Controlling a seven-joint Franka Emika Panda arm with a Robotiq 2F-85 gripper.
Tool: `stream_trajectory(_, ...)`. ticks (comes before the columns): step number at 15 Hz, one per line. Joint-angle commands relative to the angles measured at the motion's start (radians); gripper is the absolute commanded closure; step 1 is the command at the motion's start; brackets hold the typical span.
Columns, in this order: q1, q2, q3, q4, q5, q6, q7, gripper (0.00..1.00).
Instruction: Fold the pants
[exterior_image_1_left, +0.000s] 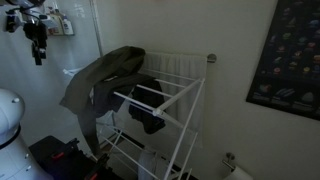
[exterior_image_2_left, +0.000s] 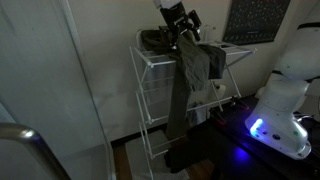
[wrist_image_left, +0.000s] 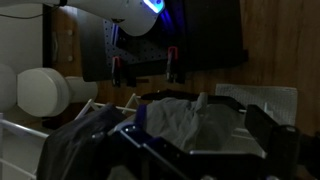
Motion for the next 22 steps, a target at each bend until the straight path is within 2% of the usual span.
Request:
stream_trajectory(1, 0.037, 0.065, -0.025, -0.055, -0.045, 0.047, 0.024, 0.00)
stream_trajectory(6, 0.071, 0.167, -0.057, -0.133, -0.068, 0.241, 0.017, 0.00)
stream_trajectory(15, 0.130, 0.321, -0.133, -0.155, -0.153, 0.554, 0.024, 0.00)
stream_trajectory(18, 0.145, 0.339, -0.155, -0.153, -0.190, 0.583, 0.029, 0.00)
stream_trajectory(22, 0.168, 0.339, -0.175, -0.142, -0.285, 0.512, 0.085, 0.00)
